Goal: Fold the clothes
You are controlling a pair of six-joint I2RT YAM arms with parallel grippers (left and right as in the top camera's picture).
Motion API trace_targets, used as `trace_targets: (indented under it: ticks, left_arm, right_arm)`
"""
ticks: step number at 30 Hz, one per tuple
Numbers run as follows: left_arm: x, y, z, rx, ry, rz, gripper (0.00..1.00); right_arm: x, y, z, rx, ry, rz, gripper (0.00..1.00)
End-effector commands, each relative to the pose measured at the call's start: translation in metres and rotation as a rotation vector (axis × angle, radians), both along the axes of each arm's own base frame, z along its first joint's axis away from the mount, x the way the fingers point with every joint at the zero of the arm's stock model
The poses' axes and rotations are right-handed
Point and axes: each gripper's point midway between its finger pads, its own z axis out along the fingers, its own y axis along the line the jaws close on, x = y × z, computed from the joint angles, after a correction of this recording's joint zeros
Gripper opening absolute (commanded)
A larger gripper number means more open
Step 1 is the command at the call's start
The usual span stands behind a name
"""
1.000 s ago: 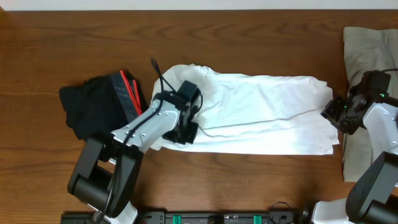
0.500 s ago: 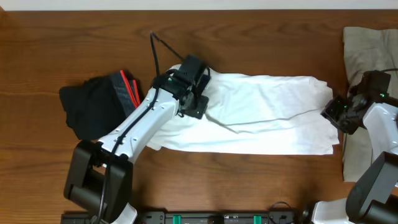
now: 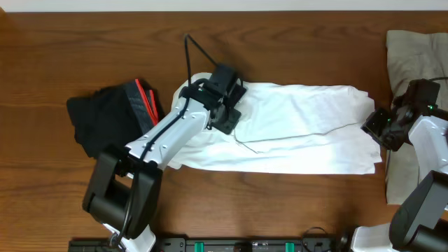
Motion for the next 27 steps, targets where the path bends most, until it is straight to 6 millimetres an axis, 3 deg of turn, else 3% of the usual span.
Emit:
trace_targets:
  ticks: [1,8,12,13,19,23,25,27]
  left_arm:
    - [-0.002,0.009,0.003,0.012,0.025,0.063,0.8]
    - [-0.027,0.047,-0.003,0.083,0.171,0.164,0.8]
    - [-0.031,0.069,-0.015,0.137,0.189,0.2,0.58]
    - [-0.031,0.073,-0.018,0.143,0.192,0.201,0.57]
    - [-0.033,0.074,-0.031,0.155,0.163,0.079,0.57]
    - [-0.023,0.07,-0.031,0.14,0.118,0.054,0.55]
    - [-0.016,0.067,-0.03,0.127,0.089,0.052,0.39]
    - [-0.012,0.065,-0.03,0.118,0.072,0.056,0.07]
  right_arm:
    - [0.005,0.002,0.004,-0.006,-0.008,0.011,0.41]
    - [0.005,0.001,0.004,-0.007,-0.009,0.011,0.41]
    - [0.005,0.001,0.004,-0.007,-0.009,0.011,0.41]
    - [0.005,0.001,0.004,-0.007,-0.009,0.011,0.41]
    - [0.005,0.001,0.004,-0.007,-0.009,0.011,0.41]
    - [0.005,0.001,0.004,-0.007,-0.009,0.011,0.41]
    - [0.005,0.001,0.004,-0.007,-0.008,0.011,0.41]
    - [0.004,0.002,0.003,-0.006,-0.006,0.011,0.41]
